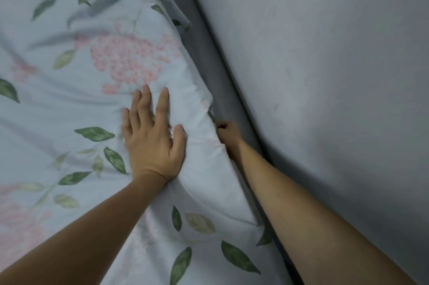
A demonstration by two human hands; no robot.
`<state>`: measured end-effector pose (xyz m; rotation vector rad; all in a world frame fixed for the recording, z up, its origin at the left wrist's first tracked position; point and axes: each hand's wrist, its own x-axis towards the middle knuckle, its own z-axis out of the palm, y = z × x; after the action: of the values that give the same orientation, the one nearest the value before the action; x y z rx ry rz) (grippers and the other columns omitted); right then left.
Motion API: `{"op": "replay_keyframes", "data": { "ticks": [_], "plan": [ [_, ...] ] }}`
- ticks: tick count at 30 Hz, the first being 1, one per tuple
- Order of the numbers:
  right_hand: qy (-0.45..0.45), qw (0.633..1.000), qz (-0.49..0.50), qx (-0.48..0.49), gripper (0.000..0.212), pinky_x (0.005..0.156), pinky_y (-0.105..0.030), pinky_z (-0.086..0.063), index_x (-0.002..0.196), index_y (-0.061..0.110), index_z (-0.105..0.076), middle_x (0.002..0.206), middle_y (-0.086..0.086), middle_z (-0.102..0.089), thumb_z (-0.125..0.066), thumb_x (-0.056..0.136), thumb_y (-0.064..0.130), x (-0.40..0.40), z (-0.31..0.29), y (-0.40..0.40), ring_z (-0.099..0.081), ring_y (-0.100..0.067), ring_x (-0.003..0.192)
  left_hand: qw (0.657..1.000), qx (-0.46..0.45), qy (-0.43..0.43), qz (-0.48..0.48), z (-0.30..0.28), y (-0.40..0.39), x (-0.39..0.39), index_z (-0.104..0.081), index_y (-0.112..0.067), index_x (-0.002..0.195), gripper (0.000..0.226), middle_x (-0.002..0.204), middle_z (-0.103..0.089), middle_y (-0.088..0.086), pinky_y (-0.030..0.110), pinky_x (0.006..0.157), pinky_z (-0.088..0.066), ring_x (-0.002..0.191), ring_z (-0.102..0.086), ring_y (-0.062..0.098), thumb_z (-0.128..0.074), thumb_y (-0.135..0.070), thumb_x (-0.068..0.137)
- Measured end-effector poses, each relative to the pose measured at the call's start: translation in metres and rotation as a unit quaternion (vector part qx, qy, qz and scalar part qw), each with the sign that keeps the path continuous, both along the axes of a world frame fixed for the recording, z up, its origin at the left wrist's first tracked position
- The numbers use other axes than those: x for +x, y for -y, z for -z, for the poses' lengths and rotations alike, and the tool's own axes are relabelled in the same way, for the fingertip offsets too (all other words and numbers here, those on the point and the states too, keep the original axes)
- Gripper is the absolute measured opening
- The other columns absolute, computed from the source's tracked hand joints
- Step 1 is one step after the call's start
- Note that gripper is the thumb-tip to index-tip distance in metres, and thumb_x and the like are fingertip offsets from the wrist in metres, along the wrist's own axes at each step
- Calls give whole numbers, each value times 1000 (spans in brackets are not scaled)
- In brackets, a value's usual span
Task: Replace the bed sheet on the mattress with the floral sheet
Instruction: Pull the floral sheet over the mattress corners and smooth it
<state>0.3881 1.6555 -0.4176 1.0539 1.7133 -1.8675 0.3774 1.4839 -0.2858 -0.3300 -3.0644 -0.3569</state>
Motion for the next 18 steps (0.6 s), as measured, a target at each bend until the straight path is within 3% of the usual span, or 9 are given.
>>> {"op": "replay_keyframes", "data": {
  "ticks": [1,3,7,9,11,13,15,17,18],
  "plan": [
    [14,1000,0,6,18,46,-19,-39,75,7,-64,61,-1,-57,-79,77,18,-3,4,-5,-49,-10,60,1000,-1,3,1,0,-1,0,-21,-26,165,75,172,-15,11,55,127,-8,160,-9,29,-41,-48,95],
    [52,996,-13,72,32,41,-21,-30,64,16,-54,55,3,-50,-79,84,17,-11,16,-15,-44,-10,56,1000,-3,10,3,-1,-1,-1,-22,-25,165,77,172,-15,12,56,127,-9,160,-9,30,-40,-48,94],
    [128,975,-59,169,40,53,-28,-33,62,17,-49,63,1,-50,-78,86,30,-21,27,-25,-48,-15,68,1000,-9,11,9,-1,-1,-3,-22,-24,165,80,172,-14,12,57,127,-9,160,-7,30,-37,-53,92],
    [112,967,-96,206,41,63,-28,-38,61,16,-46,66,0,-51,-72,89,29,-23,29,-18,-49,-15,68,1000,-12,12,10,-2,-2,-3,-22,-24,165,81,172,-14,12,57,127,-9,160,-7,30,-38,-53,91],
    [60,978,-110,167,29,73,-34,-47,67,17,-50,74,-4,-57,-65,92,21,-37,22,-5,-52,-16,79,1000,-17,15,6,-2,-2,-3,-22,-24,165,81,172,-15,12,57,127,-11,160,-7,29,-39,-52,90],
    [16,997,-53,55,14,83,-39,-52,101,6,-64,103,-11,-66,-59,99,19,-65,10,3,-56,-20,96,1000,-21,18,5,-3,-2,-4,-22,-24,165,81,172,-15,12,57,127,-10,160,-7,29,-39,-52,90],
    [-4,999,-3,-47,42,79,-26,-51,138,4,-52,127,-8,-61,-56,105,29,-96,-6,4,-57,-19,108,999,-25,21,7,-3,-3,-4,-21,-24,165,81,172,-14,12,57,127,-10,160,-6,29,-38,-52,91],
    [-11,997,-4,-82,53,64,-20,-54,142,7,-52,131,-8,-63,-62,102,39,-113,-11,3,-62,-20,108,999,-26,26,8,-4,-3,-5,-21,-23,165,81,172,-14,12,57,127,-10,160,-6,30,-37,-52,91],
    [-20,997,-26,-66,46,61,-21,-54,133,4,-60,122,-10,-68,-65,100,36,-116,-12,4,-65,-20,102,999,-26,26,8,-4,-2,-6,-22,-23,165,81,172,-14,12,57,127,-10,160,-6,30,-38,-52,91]
  ]
}}
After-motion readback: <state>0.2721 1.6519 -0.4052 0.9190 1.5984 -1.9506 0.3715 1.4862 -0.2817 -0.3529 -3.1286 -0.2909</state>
